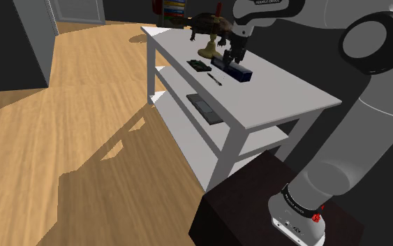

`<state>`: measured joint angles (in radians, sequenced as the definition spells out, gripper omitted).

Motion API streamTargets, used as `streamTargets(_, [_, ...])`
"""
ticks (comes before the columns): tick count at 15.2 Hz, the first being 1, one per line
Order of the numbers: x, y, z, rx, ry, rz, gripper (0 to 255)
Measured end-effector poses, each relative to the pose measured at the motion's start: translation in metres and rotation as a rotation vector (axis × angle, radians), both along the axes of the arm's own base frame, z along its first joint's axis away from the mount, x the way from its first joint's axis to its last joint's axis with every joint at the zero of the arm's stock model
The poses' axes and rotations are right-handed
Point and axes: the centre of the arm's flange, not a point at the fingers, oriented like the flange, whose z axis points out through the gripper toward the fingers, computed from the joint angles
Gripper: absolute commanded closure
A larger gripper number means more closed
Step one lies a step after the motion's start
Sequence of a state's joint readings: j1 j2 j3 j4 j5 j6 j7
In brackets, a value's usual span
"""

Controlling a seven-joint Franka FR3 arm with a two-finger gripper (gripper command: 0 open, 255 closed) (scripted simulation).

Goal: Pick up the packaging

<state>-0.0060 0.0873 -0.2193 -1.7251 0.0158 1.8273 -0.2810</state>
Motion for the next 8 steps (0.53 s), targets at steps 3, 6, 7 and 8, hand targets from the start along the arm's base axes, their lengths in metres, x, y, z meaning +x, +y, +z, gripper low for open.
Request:
streamTargets(3, [0.0,0.0,0.014,0.0,0.0,0.0,255])
streamTargets(6, [0.0,0.0,0.03,0.0,0.0,0.0,255])
streamTargets(7, [0.001,0.0,0.036,0.0,0.0,0.0,255])
streamTargets(8, [0.0,0.0,0.039,0.0,0.0,0.0,255])
